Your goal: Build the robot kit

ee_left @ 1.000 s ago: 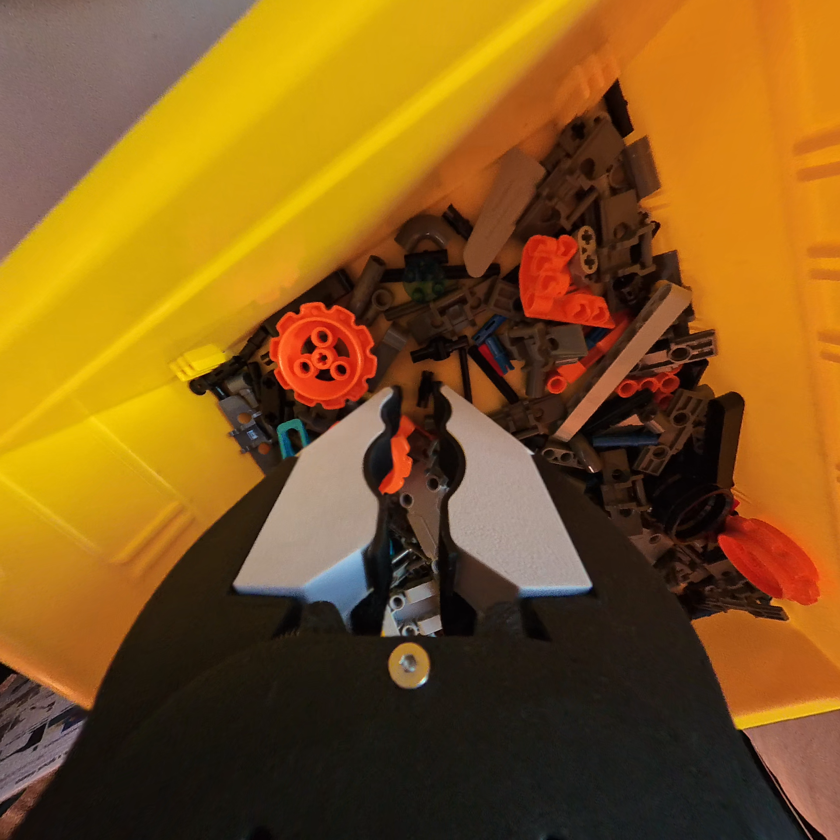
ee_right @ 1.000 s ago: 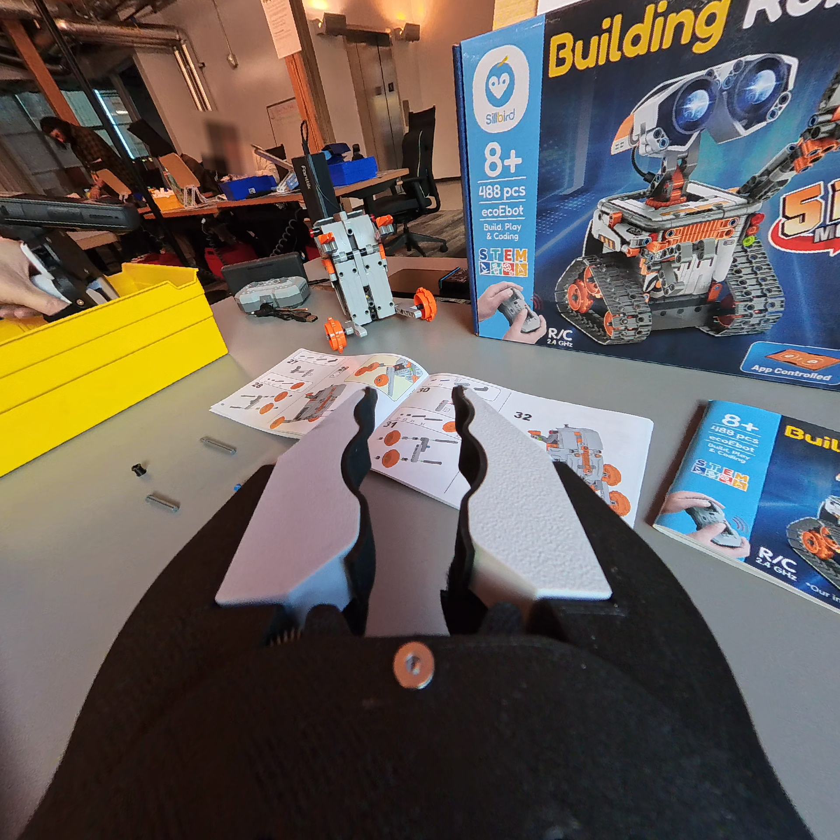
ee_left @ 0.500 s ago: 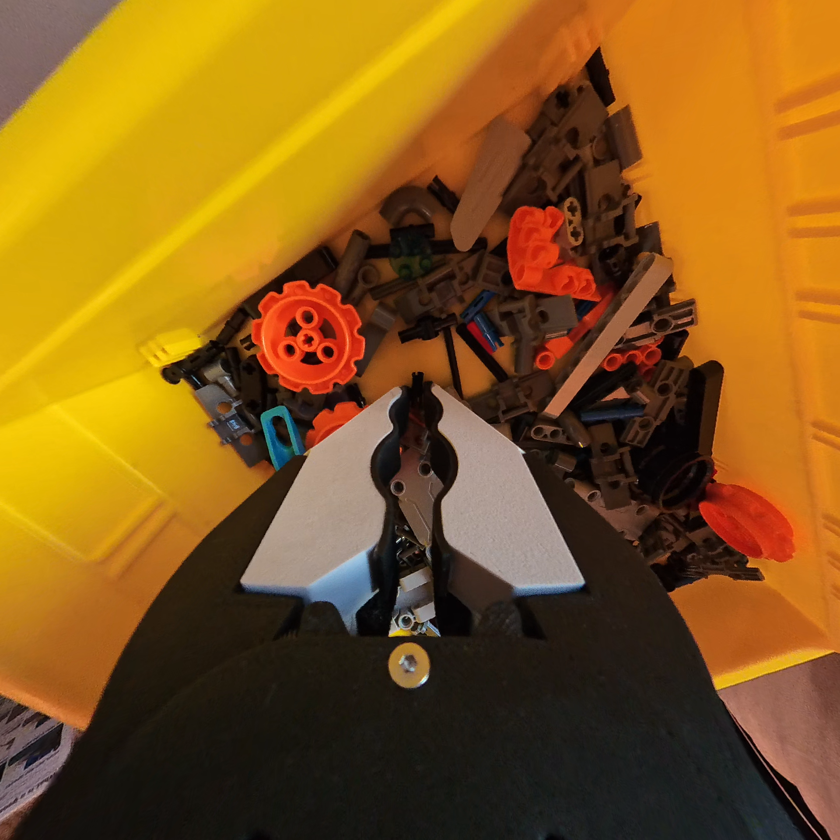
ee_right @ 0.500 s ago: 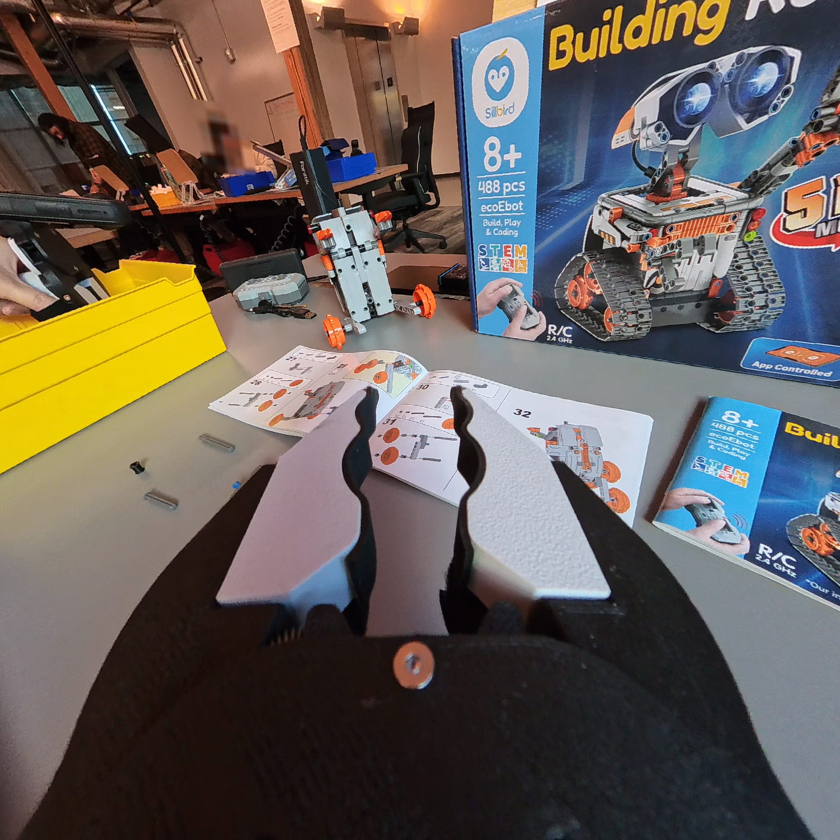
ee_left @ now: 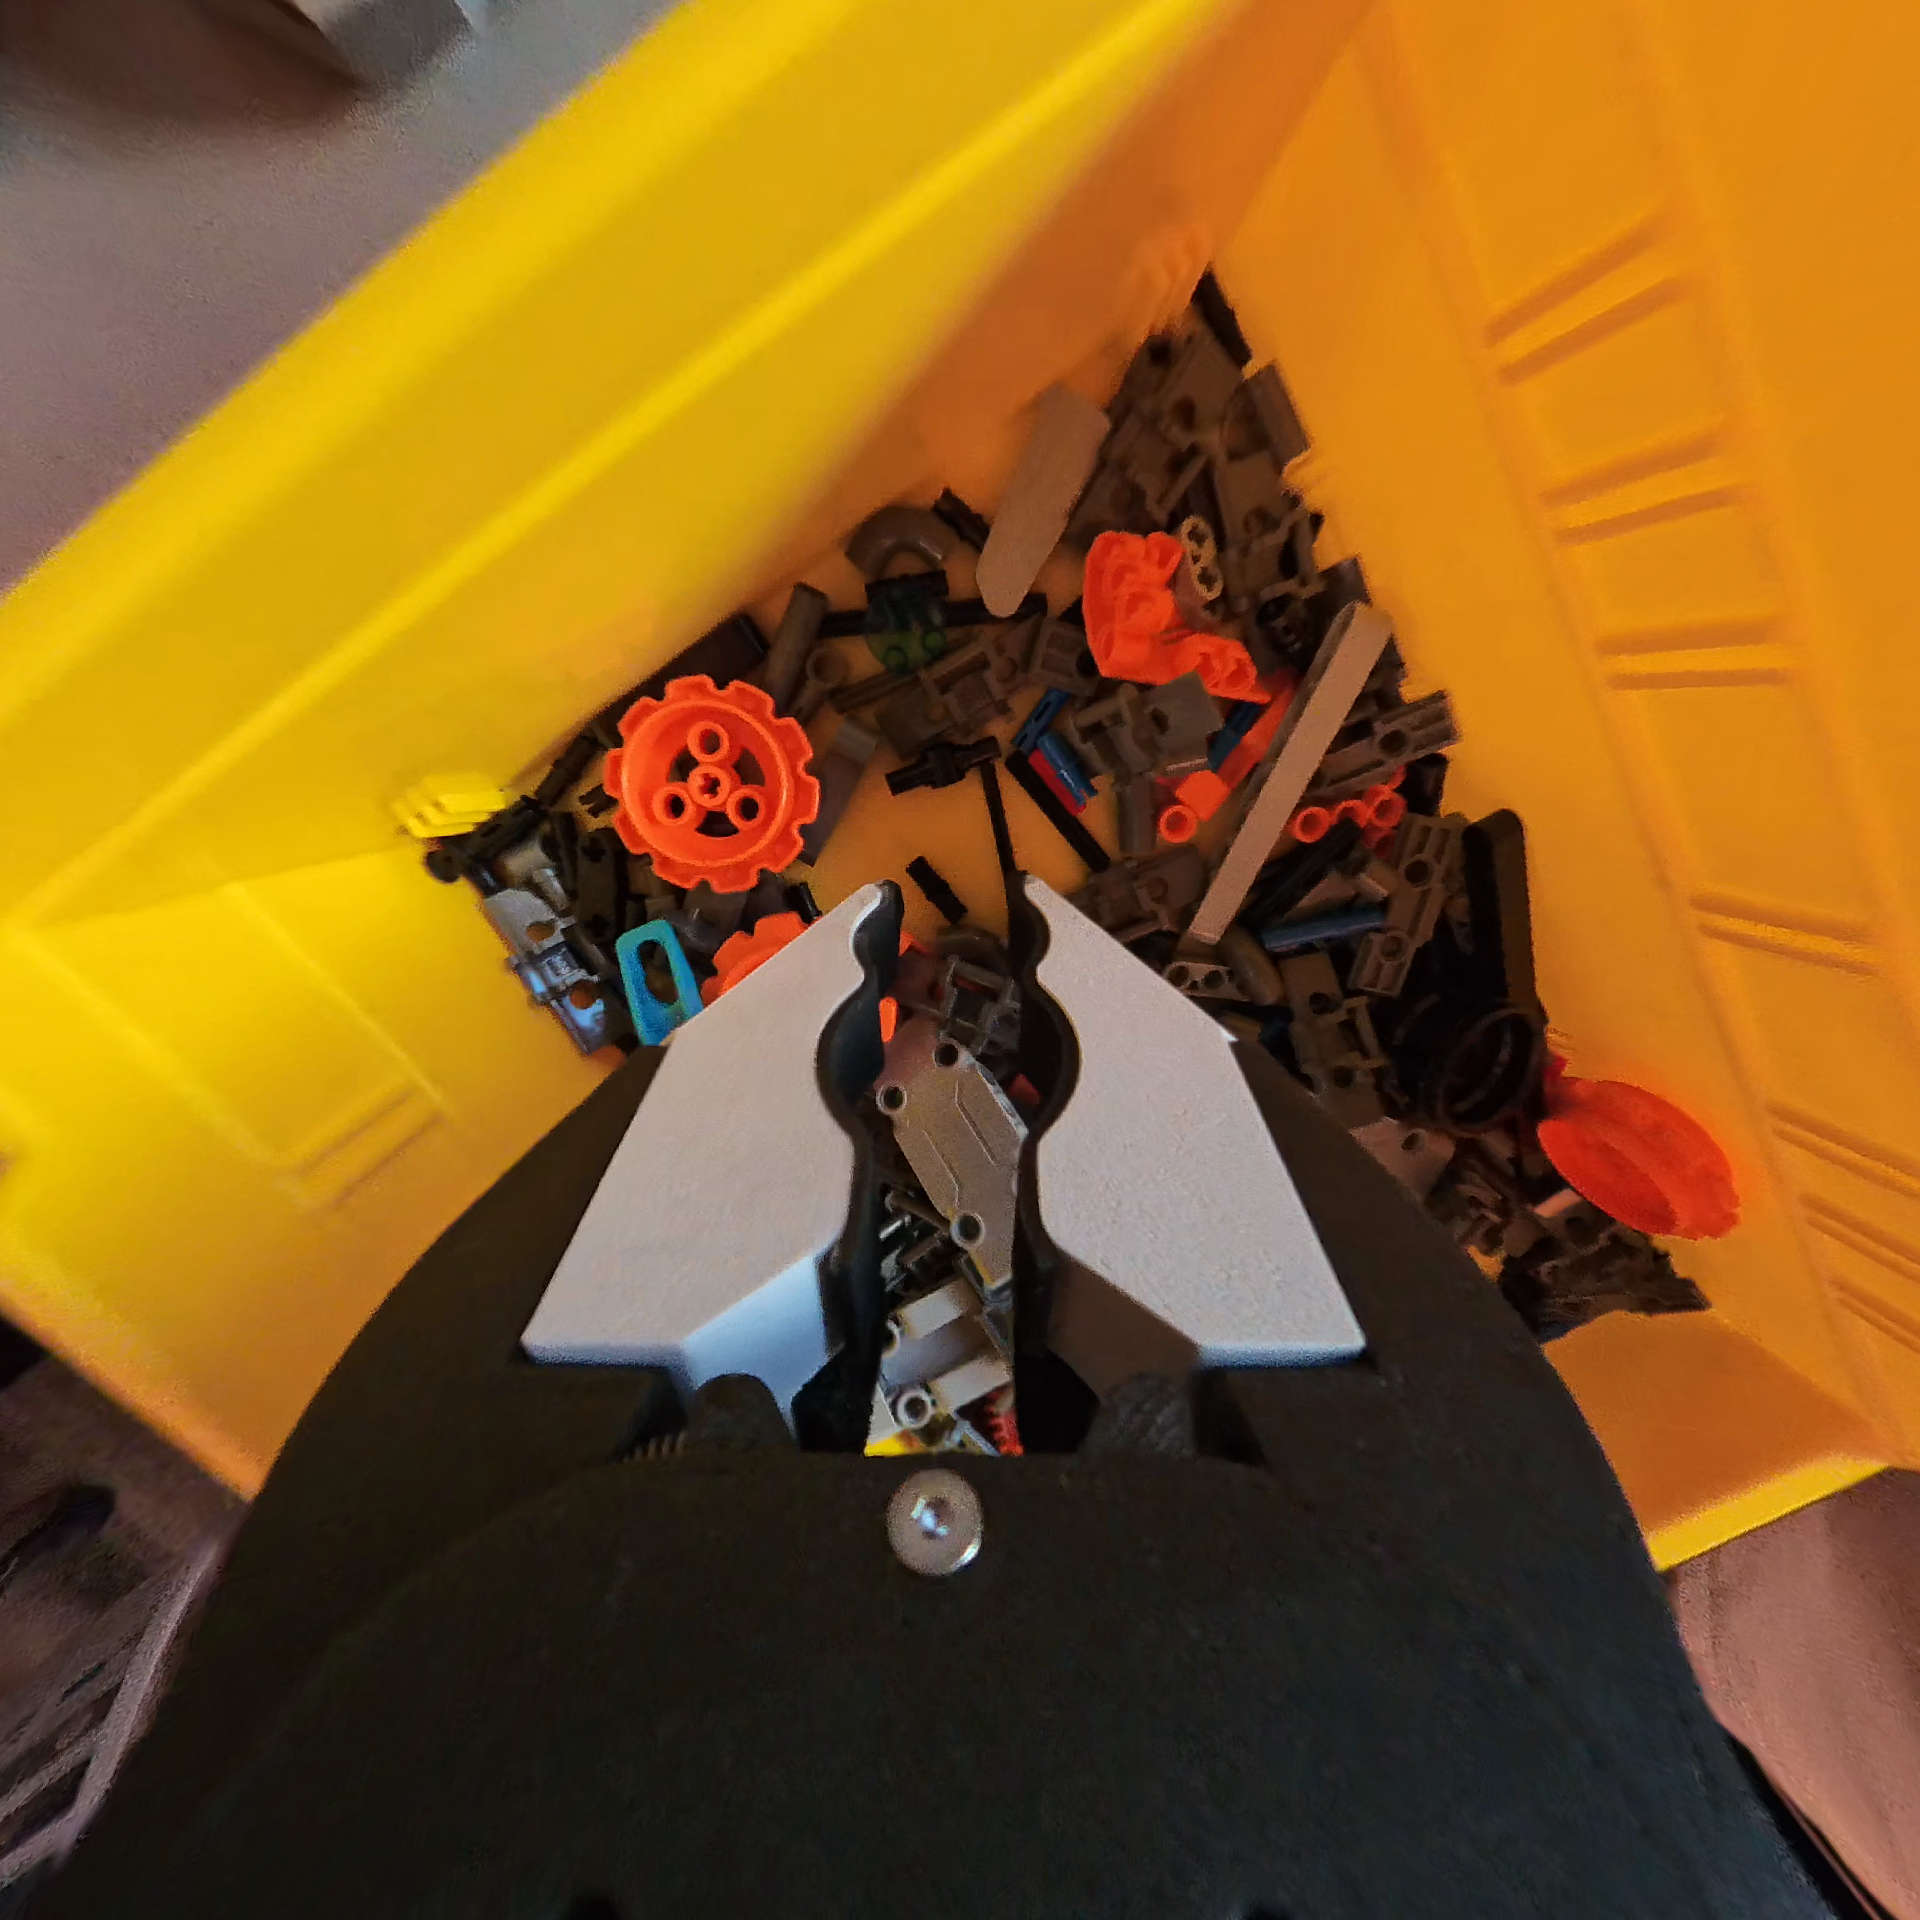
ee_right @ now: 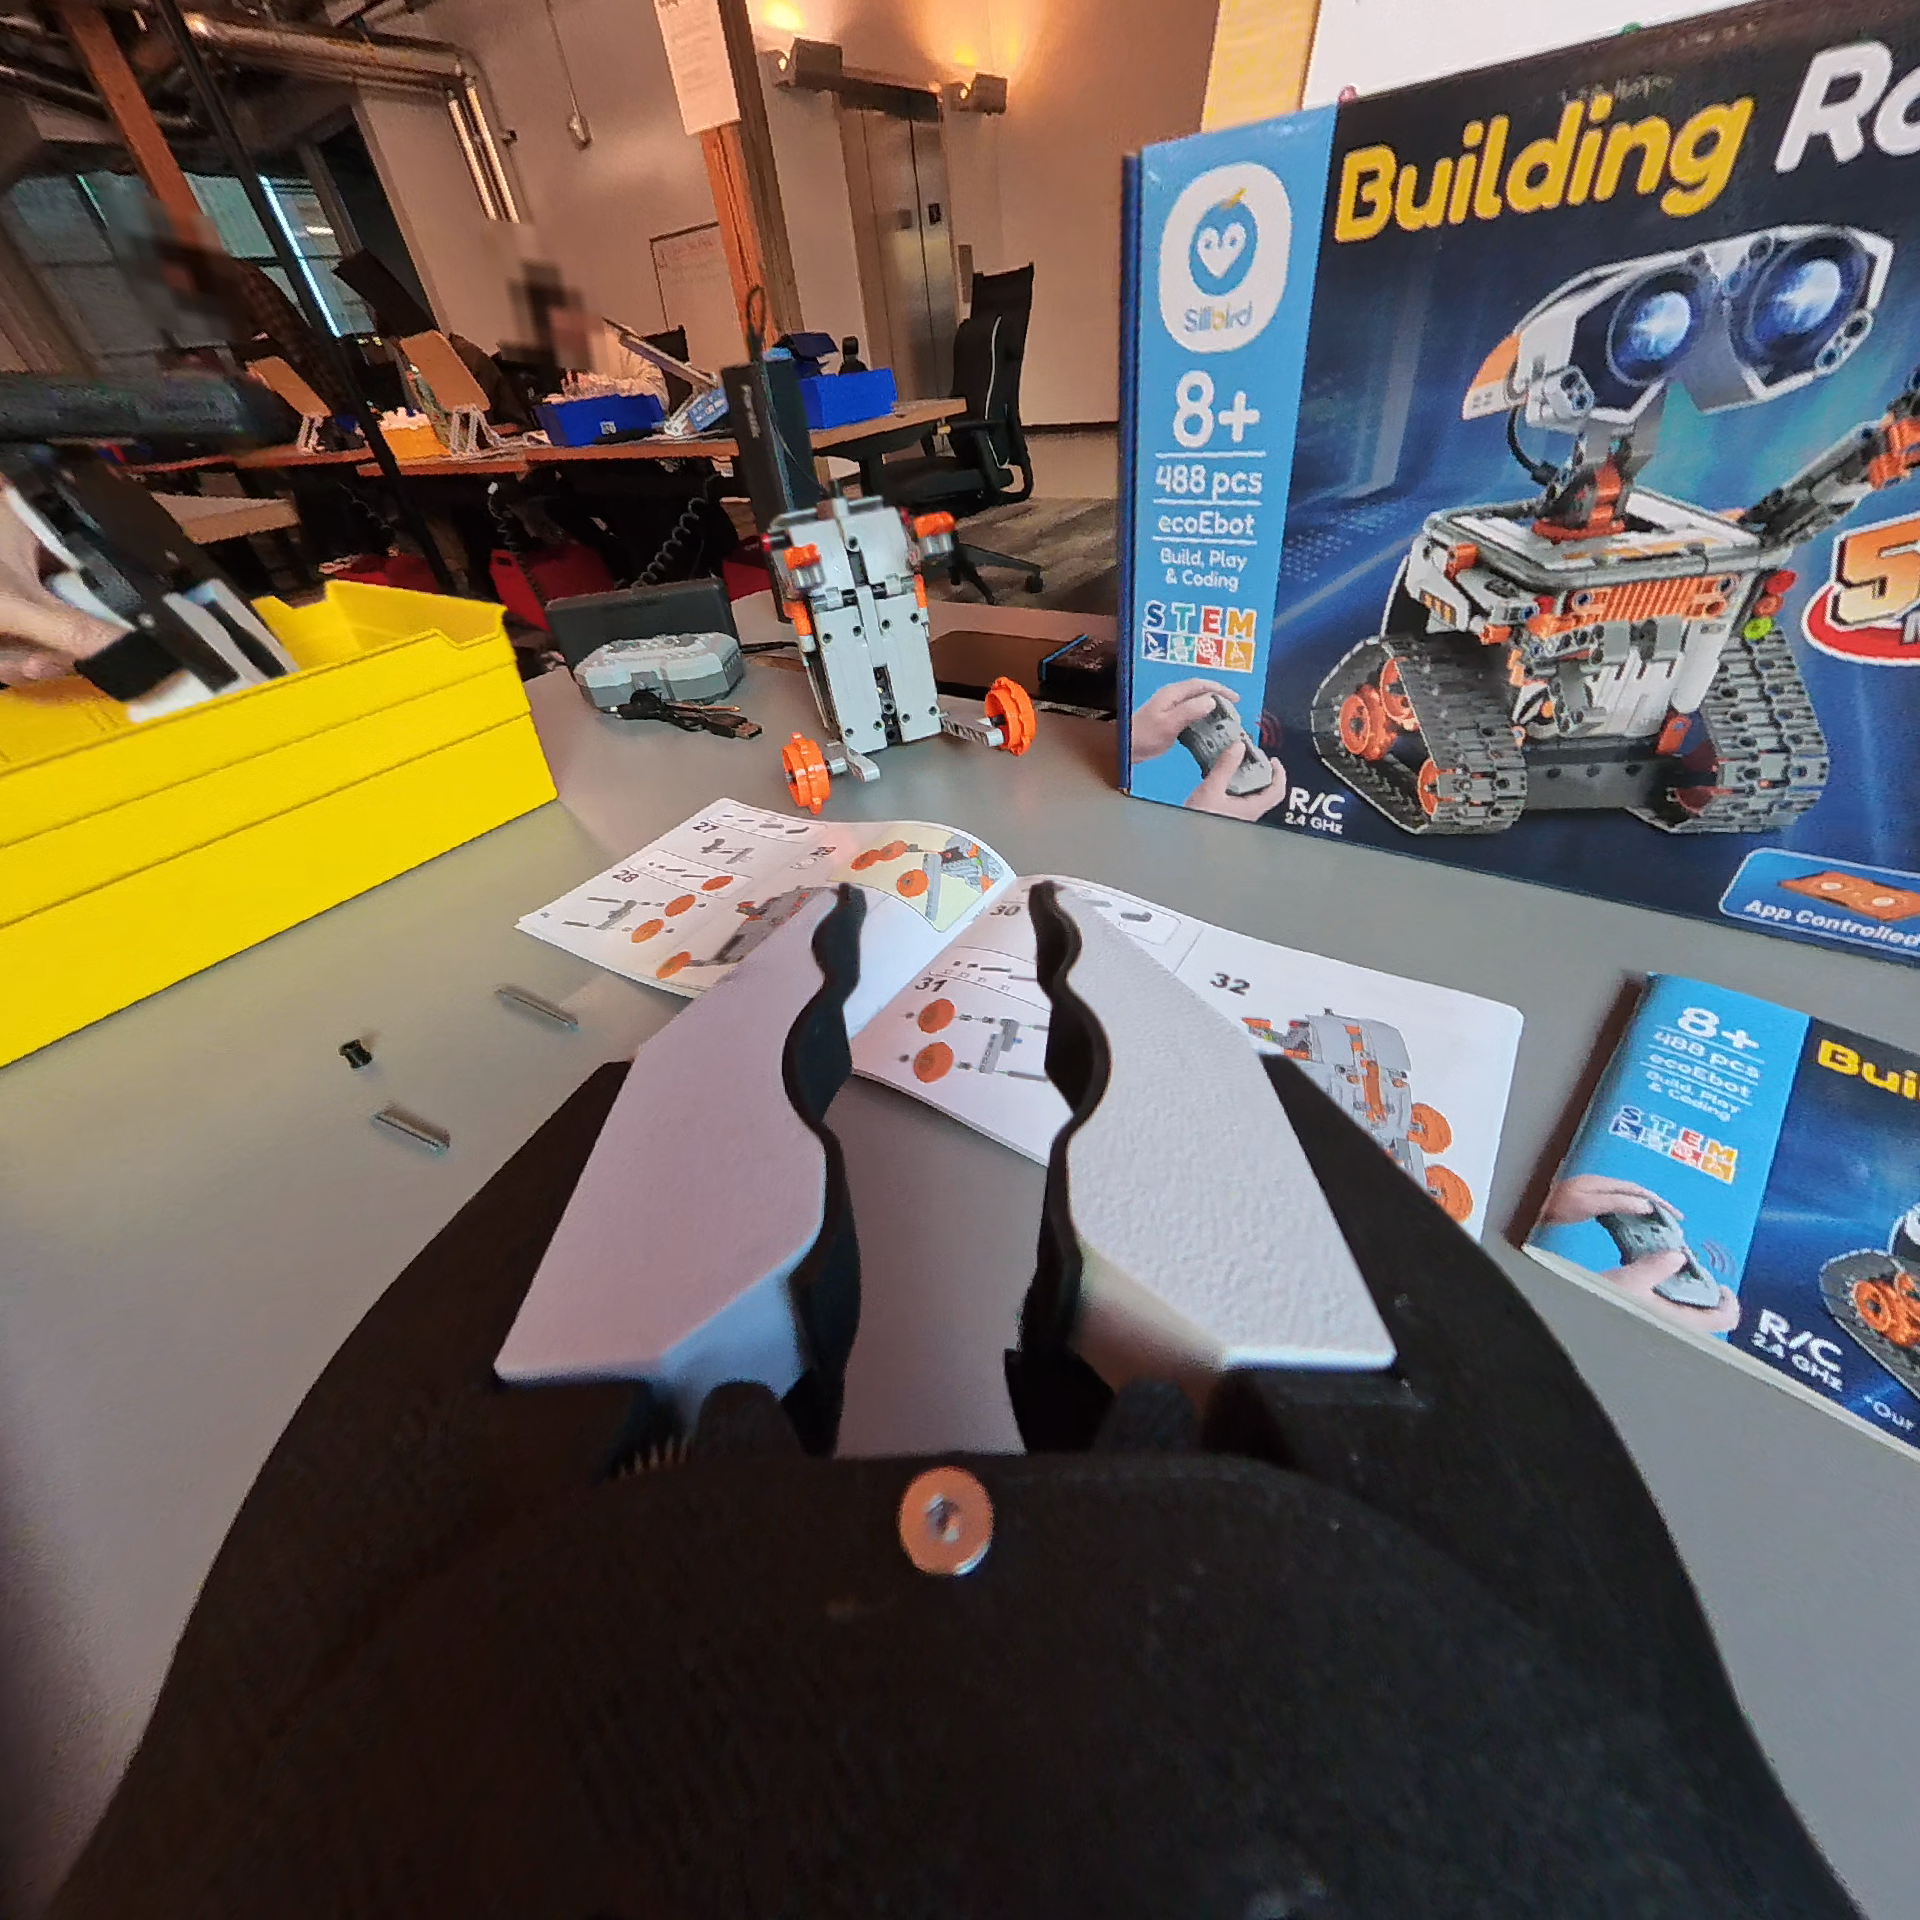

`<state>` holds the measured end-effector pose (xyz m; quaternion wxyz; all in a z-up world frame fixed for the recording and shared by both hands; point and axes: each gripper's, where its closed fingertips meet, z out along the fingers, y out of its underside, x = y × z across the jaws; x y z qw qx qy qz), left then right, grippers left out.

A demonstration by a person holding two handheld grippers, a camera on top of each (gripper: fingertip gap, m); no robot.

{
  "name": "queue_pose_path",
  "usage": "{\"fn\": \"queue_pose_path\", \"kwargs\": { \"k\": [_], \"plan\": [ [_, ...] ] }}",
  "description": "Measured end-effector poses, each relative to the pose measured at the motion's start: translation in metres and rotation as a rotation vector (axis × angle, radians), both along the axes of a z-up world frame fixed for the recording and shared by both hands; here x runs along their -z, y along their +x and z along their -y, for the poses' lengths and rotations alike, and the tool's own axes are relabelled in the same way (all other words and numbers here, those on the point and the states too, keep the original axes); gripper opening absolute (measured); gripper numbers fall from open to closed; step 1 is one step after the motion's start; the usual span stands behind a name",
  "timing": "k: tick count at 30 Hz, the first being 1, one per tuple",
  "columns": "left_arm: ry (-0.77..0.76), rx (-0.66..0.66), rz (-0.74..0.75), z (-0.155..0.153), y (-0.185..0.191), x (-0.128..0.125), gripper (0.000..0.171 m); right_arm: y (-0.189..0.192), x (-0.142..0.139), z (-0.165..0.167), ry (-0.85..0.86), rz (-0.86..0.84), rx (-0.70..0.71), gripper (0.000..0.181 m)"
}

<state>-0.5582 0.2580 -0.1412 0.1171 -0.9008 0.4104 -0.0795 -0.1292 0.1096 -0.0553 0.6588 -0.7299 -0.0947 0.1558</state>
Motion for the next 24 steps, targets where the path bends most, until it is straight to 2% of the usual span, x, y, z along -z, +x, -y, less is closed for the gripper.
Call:
{"fn": "queue_pose_path", "kwargs": {
  "k": [4,9,12,13,17,19,22,23,24],
  "plan": [
    [0.154,-0.025,0.133,0.002,0.003,-0.038,0.018,-0.010,-0.006,0.002,0.019,0.012,-0.031,0.032],
    [0.390,-0.056,0.371,0.020,0.000,-0.095,0.024,-0.029,-0.010,0.003,0.023,0.028,-0.095,0.032],
    [0.508,-0.097,0.536,0.037,-0.005,-0.124,0.037,-0.044,-0.010,0.002,0.026,0.061,-0.135,0.032],
    [0.533,-0.104,0.585,0.043,-0.006,-0.130,0.047,-0.048,-0.009,0.001,0.023,0.076,-0.144,0.032],
    [0.576,-0.088,0.696,0.065,-0.010,-0.137,0.072,-0.059,-0.001,-0.004,0.004,0.169,-0.165,0.031],
    [0.594,-0.075,0.699,0.068,-0.012,-0.135,0.086,-0.060,0.003,-0.007,0.002,0.229,-0.156,0.031],
    [0.566,-0.025,0.622,0.065,-0.014,-0.125,0.094,-0.060,0.008,-0.010,-0.010,0.269,-0.150,0.031],
    [0.541,-0.014,0.570,0.061,-0.016,-0.119,0.092,-0.060,0.009,-0.011,-0.013,0.265,-0.149,0.031],
    [0.495,0.004,0.518,0.059,-0.017,-0.111,0.080,-0.059,0.010,-0.012,-0.018,0.257,-0.145,0.031]
  ]
}}
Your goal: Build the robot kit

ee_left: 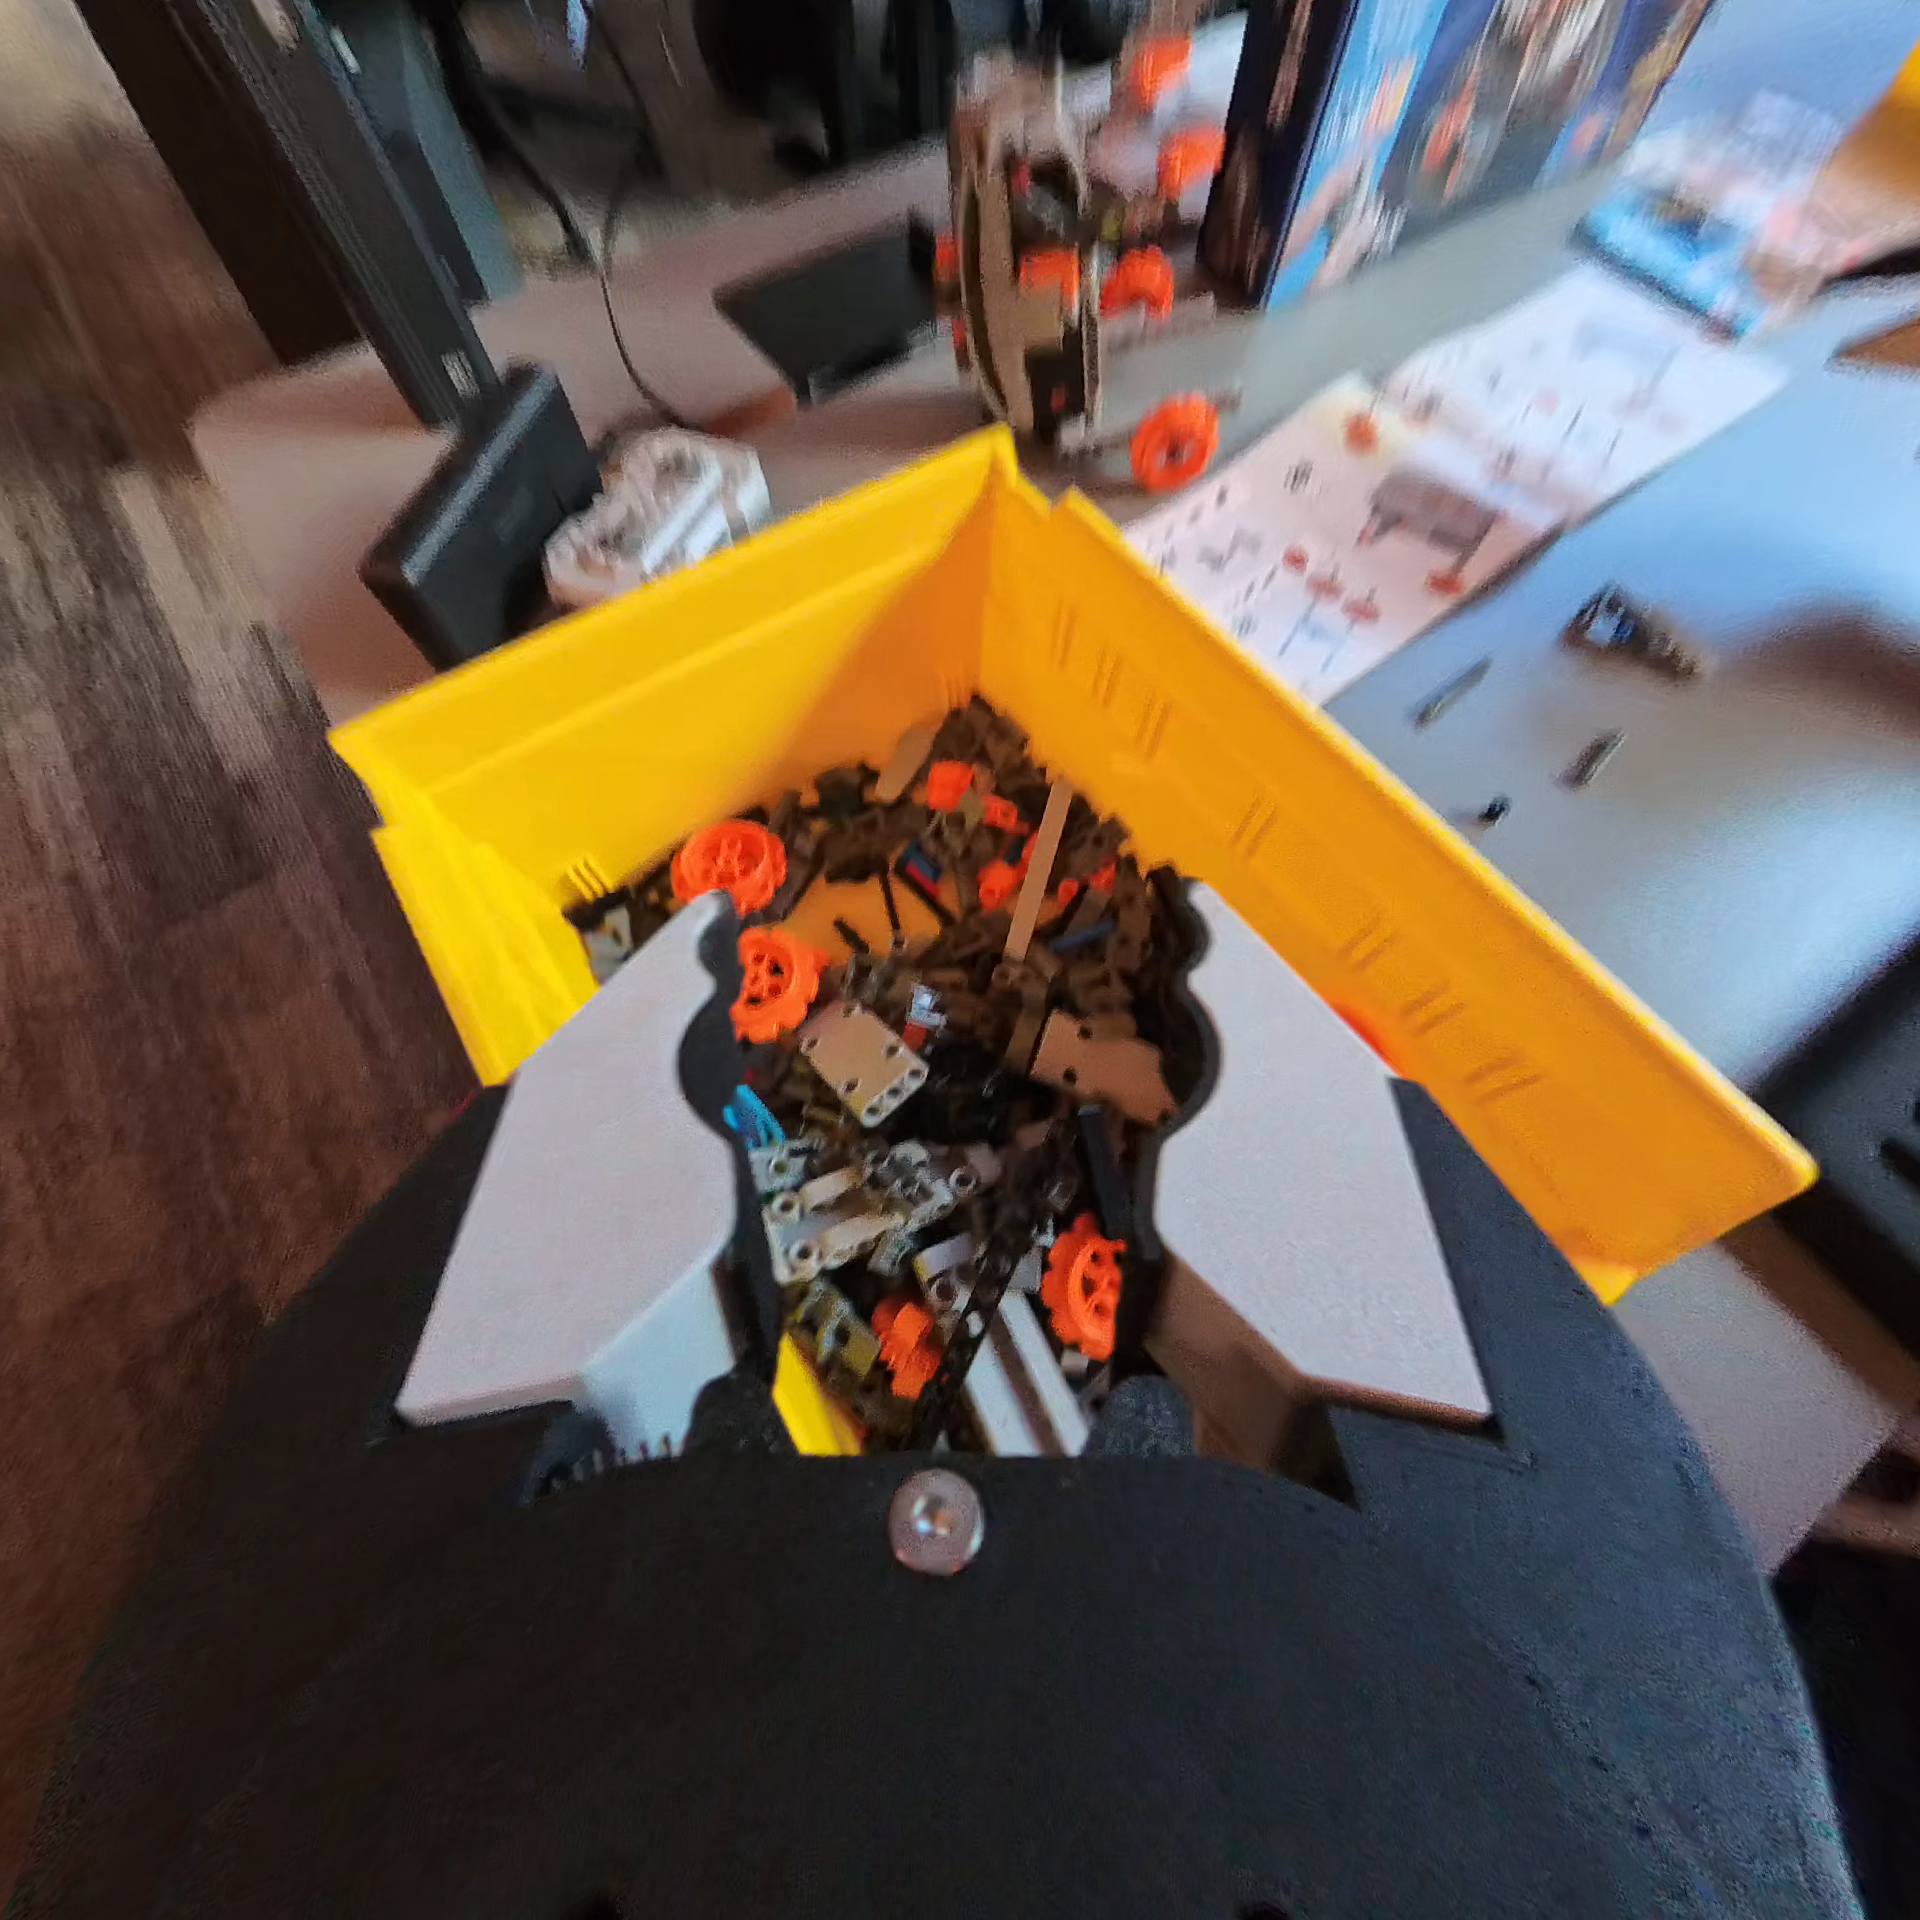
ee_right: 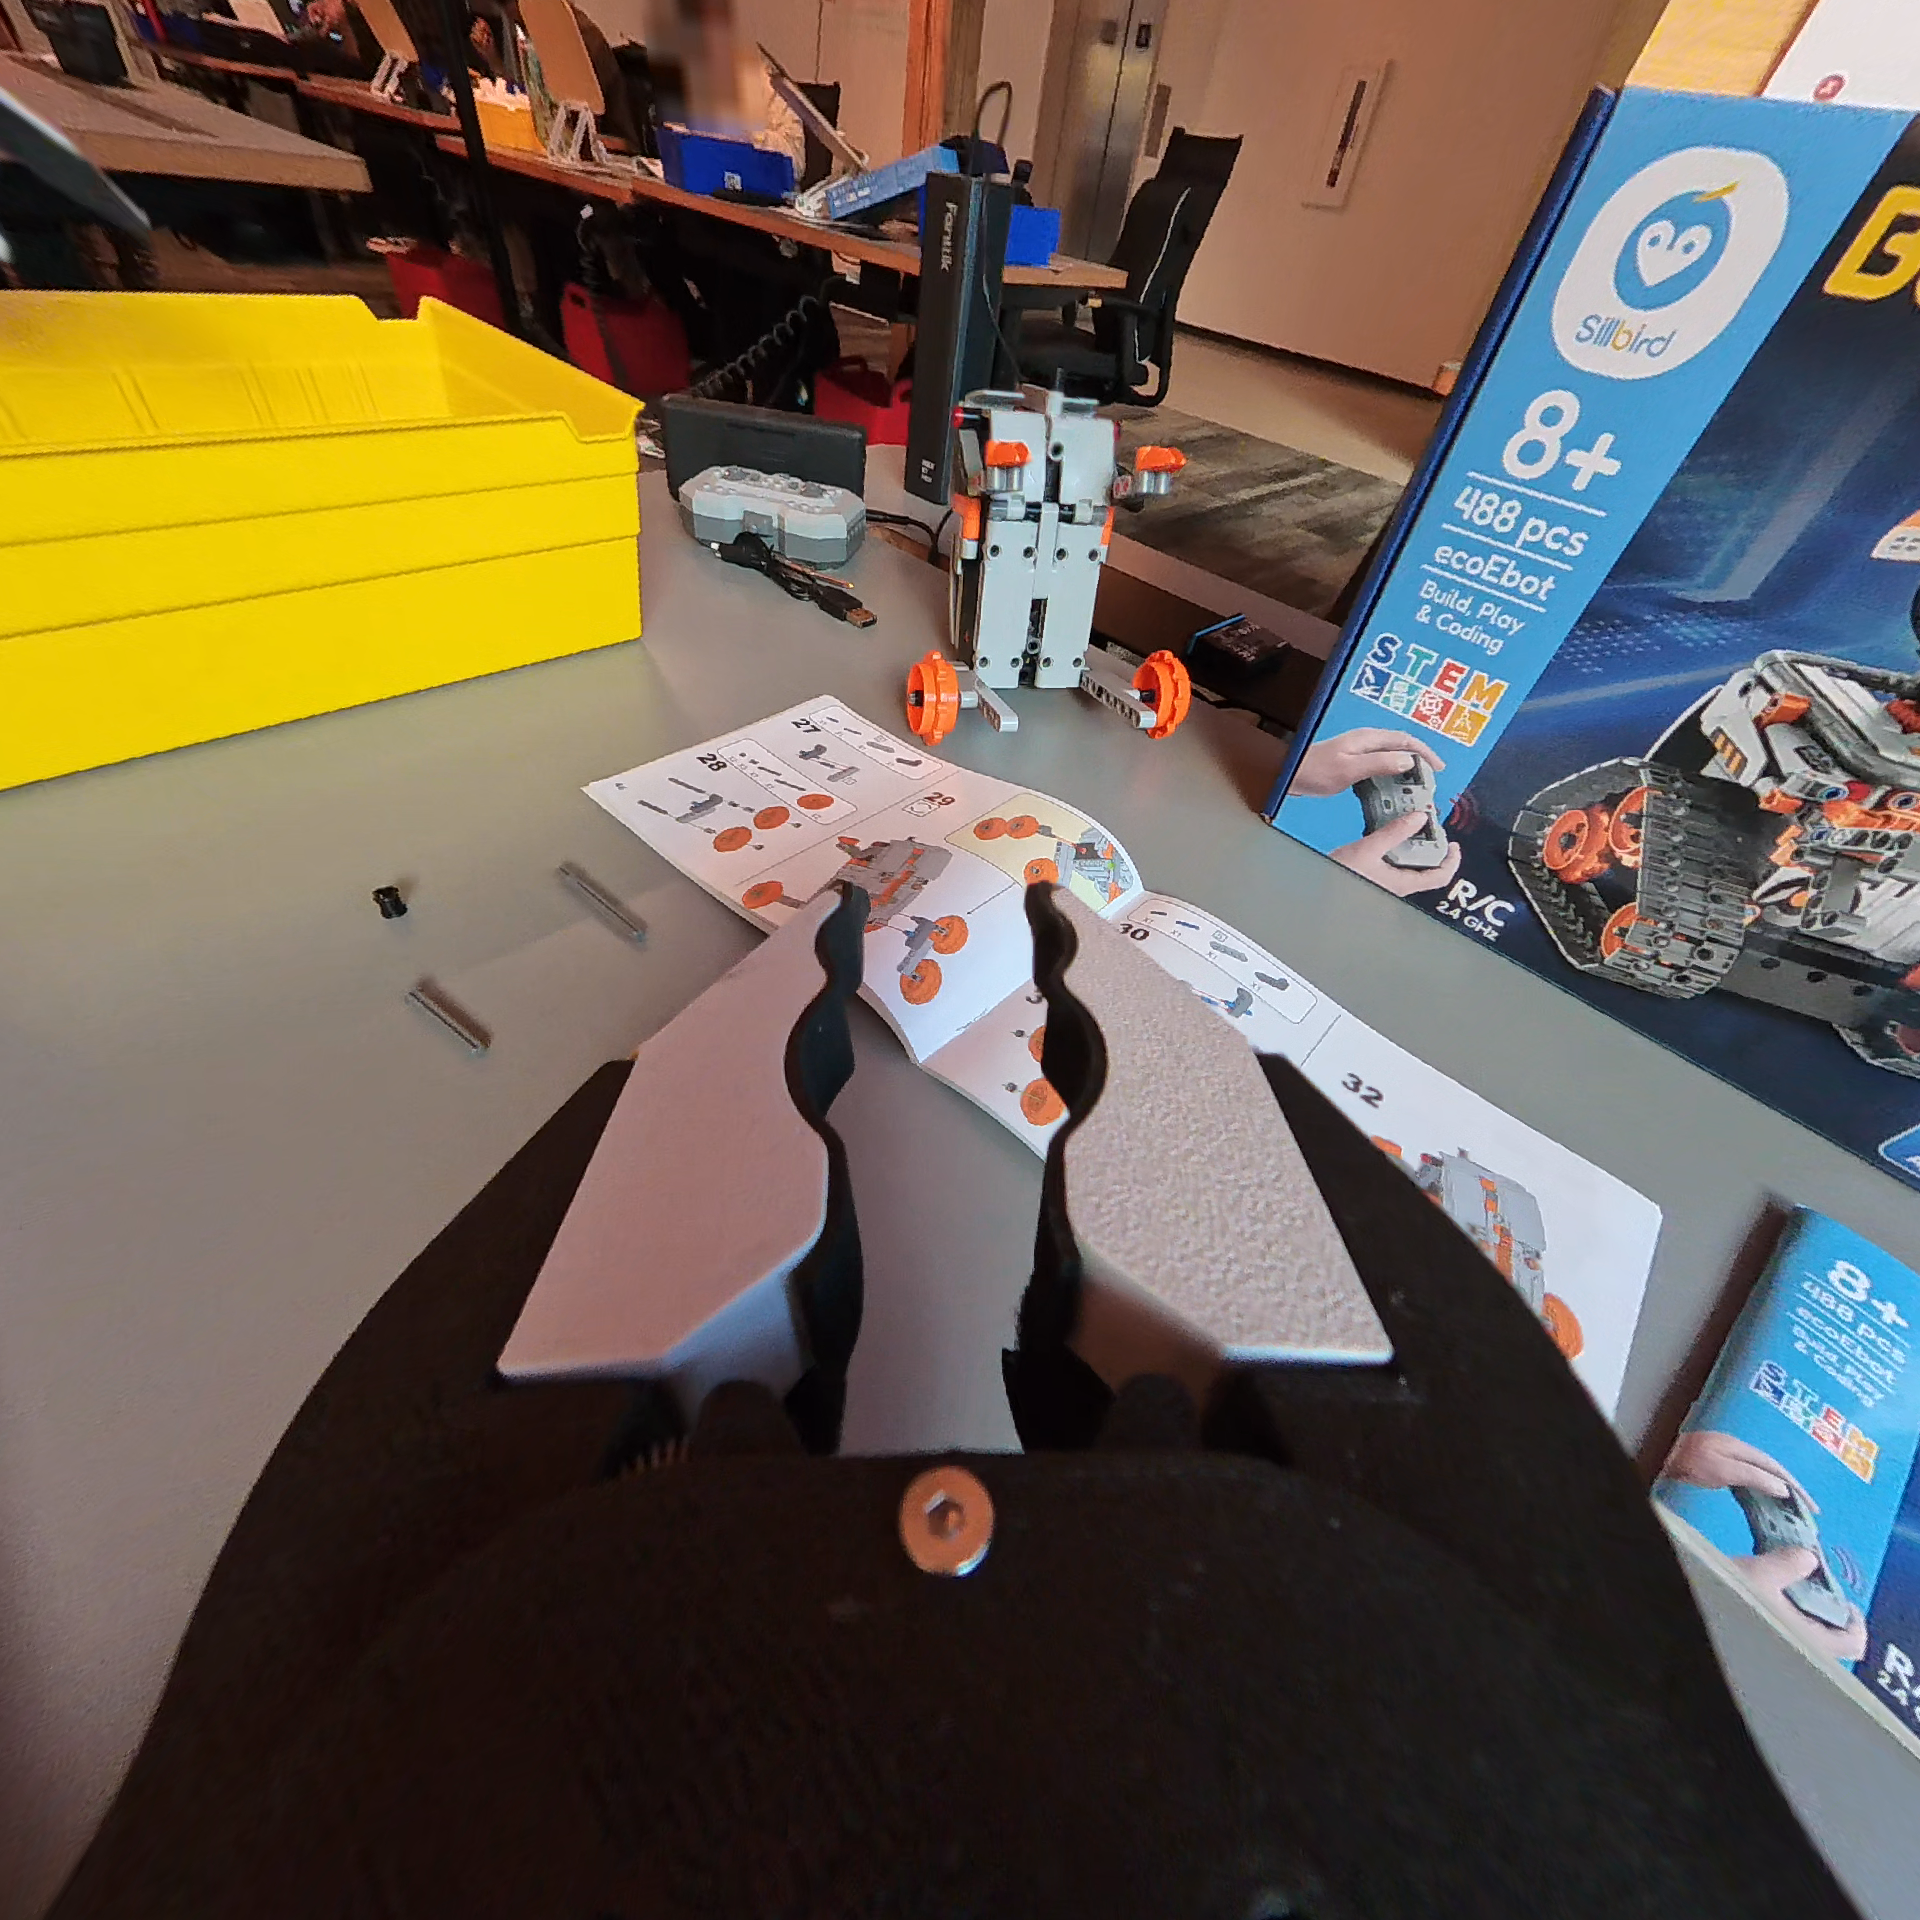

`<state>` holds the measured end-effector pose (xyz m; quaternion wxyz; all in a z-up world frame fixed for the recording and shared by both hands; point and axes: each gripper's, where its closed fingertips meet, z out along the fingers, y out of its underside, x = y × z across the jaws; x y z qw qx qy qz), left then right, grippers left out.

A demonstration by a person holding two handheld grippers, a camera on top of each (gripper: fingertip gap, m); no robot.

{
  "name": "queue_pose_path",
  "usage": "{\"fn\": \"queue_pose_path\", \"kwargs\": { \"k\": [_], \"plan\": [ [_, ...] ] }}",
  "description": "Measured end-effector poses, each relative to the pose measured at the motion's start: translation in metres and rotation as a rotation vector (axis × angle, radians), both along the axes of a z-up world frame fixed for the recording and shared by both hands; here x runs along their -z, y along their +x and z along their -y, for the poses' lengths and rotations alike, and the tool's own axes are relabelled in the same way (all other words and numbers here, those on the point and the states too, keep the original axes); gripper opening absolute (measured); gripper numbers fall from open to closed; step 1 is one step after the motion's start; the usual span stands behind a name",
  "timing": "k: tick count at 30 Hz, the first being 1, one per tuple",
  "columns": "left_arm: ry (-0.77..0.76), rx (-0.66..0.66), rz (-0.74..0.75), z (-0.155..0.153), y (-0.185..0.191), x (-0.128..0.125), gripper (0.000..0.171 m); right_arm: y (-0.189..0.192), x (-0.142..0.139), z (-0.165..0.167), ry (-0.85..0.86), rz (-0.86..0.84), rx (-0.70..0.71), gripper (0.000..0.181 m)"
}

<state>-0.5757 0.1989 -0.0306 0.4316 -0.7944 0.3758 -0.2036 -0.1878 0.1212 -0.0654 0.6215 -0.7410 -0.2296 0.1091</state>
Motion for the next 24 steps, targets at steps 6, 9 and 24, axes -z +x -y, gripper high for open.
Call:
{"fn": "queue_pose_path", "kwargs": {
  "k": [6,9,24],
  "plan": [
    [-0.199,-0.044,-0.296,-0.051,-0.002,0.040,0.063,0.011,0.000,-0.003,-0.014,-0.045,0.038,0.031],
    [-0.247,-0.051,-0.352,-0.074,0.008,0.057,0.056,0.011,-0.001,0.004,-0.013,-0.085,0.046,0.031],
    [0.089,0.639,-0.824,-0.085,0.038,0.103,0.053,0.014,-0.005,0.012,-0.002,-0.105,0.037,0.031]
  ]
}}
